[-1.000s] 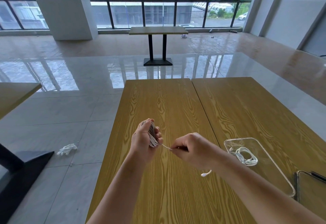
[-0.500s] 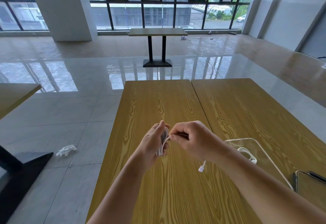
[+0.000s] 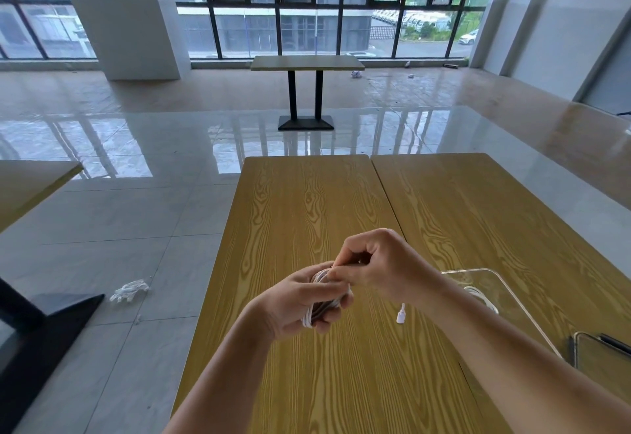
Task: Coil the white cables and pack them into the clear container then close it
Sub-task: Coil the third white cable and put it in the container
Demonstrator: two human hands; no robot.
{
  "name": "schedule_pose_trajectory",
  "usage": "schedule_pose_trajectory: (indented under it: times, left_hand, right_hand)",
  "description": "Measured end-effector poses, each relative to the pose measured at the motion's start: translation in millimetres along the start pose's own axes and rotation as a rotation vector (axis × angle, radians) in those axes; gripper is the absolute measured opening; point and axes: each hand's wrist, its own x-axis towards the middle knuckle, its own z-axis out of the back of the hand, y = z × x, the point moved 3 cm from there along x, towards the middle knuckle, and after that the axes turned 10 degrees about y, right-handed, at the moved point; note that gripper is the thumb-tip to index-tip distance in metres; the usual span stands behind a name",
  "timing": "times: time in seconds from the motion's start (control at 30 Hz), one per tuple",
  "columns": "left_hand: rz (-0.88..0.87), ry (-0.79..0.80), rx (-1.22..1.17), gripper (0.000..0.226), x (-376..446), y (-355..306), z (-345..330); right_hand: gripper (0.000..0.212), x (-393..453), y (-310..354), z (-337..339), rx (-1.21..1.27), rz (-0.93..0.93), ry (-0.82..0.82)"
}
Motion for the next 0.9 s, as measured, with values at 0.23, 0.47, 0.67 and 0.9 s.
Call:
schedule_pose_trajectory:
  times: [0.23,0.47,0.67,0.9]
  left_hand:
    - [-0.096,-0.048,-0.217,0.011,-7.4,1.1,6.7]
    - [-0.239,-0.179,-0.419,0.019,0.8,-3.3,6.3]
    - [-0.301,-0.314,-0.506,0.028,8.3,-1.9,7.2]
    - [-0.367,-0.374,-0.571,0.037,10.9,-2.7,14.0]
  right_hand:
    - [0.008,-6.0,-15.9,17.8,-0.008,-0.098,-0.078]
    - [0.014,-9.2,-26.7,20.2,-0.100,-0.165,-0.152]
    - [0.020,-9.2,-28.0,17.1,-0.110,-0.194,-0.133]
    - [0.013,-14.2,-43.4,8.5,-0.101,-0.272,-0.086]
